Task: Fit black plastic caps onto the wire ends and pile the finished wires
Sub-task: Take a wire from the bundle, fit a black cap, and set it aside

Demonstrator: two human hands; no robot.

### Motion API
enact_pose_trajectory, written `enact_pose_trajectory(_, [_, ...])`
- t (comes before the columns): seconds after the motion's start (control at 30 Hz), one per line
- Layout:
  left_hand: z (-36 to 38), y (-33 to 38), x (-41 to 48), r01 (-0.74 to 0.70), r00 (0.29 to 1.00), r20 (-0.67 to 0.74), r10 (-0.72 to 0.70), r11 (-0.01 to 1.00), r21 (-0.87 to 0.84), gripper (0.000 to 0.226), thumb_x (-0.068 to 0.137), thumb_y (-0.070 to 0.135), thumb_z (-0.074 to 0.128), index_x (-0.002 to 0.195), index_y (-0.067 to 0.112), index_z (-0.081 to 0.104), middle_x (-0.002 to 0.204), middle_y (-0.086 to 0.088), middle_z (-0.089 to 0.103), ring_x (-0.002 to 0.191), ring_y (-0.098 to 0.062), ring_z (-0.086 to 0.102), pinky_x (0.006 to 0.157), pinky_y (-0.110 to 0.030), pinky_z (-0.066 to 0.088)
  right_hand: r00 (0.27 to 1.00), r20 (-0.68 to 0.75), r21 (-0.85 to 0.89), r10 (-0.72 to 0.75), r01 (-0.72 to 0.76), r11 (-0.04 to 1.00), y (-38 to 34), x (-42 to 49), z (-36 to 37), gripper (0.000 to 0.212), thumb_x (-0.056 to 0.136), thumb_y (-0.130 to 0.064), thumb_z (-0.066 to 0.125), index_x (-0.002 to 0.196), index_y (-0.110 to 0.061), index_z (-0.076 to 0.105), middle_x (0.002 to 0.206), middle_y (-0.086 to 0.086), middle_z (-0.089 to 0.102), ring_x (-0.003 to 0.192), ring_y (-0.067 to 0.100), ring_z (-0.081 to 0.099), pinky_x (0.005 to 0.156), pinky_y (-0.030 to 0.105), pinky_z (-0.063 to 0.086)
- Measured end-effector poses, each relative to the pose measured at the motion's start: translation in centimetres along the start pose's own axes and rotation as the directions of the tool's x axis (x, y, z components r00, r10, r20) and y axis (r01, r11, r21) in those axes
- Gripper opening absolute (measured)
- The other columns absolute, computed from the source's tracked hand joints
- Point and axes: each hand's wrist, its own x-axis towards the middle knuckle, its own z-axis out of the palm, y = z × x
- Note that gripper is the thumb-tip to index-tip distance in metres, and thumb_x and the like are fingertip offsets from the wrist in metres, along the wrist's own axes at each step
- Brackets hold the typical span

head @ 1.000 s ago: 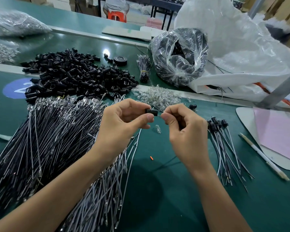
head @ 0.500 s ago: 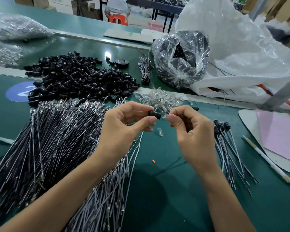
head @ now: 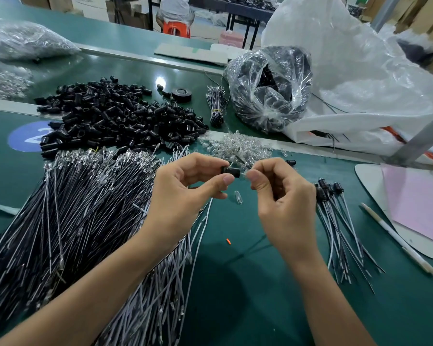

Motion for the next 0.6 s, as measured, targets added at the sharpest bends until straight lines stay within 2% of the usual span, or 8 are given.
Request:
enact_pose_trajectory(0.17, [0.02, 0.11, 0.00, -0.003, 1.000, -0.011, 0.003, 1.000, -0.002, 0.024, 0.068, 0.012, 0.077, 0.090, 0.006, 0.071, 0.079, -0.006, 0.074, 0.070, -0.014, 0.068, 0.062, -0.026, 0.057, 0.999, -0.011, 0.034, 0.030, -0.030, 0.999, 0.01, 0.13, 0.00, 0.013, 0.090, -0.022, 0.060, 0.078, -0.026, 0.058, 0.060, -0.013, 0.054, 0.053, 0.001, 0.046, 0.053, 0.010, 0.035])
enact_pose_trajectory(0.4, [-0.02, 0.20, -0.11, -0.017, 1.000, -0.012, 0.018, 1.000, 0.014, 0.023, 0.066, 0.013, 0.078, 0.088, 0.010, 0.072, 0.082, -0.008, 0.074, 0.072, -0.015, 0.069, 0.063, -0.026, 0.058, 1.000, -0.007, -0.036, 0.010, -0.010, 0.999, 0.17, 0.05, 0.00, 0.015, 0.091, -0.013, 0.064, 0.079, -0.021, 0.060, 0.059, -0.015, 0.053, 0.053, 0.001, 0.047, 0.052, 0.008, 0.034])
enact_pose_trajectory(0.6, [0.06, 0.09, -0.18, -0.010, 1.000, 0.028, 0.010, 1.000, 0.024, 0.024, 0.065, 0.010, 0.078, 0.087, 0.008, 0.071, 0.077, -0.001, 0.073, 0.070, -0.013, 0.067, 0.062, -0.023, 0.056, 1.000, 0.003, -0.020, 0.017, -0.017, 1.000, 0.10, -0.05, 0.01, 0.015, 0.091, -0.010, 0.064, 0.079, -0.018, 0.061, 0.059, -0.013, 0.053, 0.052, 0.001, 0.045, 0.052, 0.009, 0.034])
